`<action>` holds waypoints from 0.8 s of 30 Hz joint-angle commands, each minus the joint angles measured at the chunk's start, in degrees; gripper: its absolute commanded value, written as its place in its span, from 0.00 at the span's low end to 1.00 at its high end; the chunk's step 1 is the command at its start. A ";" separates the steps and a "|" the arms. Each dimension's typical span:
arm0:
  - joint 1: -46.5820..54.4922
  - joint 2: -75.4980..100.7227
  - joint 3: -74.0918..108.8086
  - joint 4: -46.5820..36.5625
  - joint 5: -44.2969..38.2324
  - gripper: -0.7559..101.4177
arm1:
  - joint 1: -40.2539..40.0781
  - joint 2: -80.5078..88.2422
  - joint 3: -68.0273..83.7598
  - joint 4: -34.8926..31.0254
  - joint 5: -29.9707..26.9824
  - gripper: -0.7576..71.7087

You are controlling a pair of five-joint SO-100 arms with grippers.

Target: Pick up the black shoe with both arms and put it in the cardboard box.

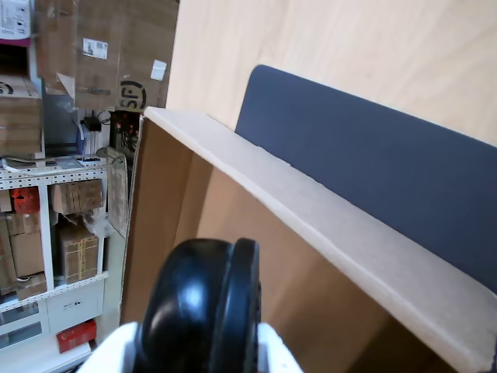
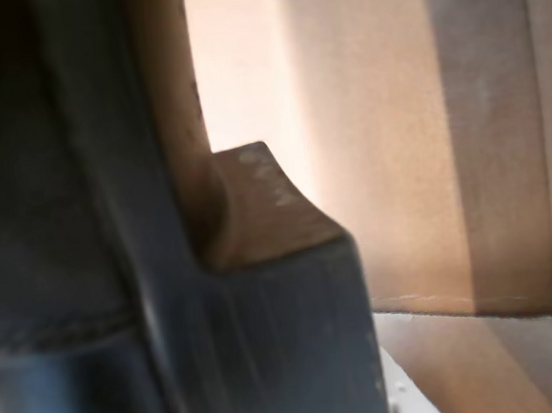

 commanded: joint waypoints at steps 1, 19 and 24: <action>-10.20 2.11 -6.77 -0.62 -2.20 0.04 | 1.32 1.76 -2.72 0.18 0.00 0.01; -8.70 5.19 -6.77 7.73 -4.39 0.62 | 0.97 4.22 -3.16 4.66 -1.05 0.62; -6.15 3.78 -6.77 10.37 -1.14 0.66 | 0.88 4.31 -3.25 4.66 -1.05 0.71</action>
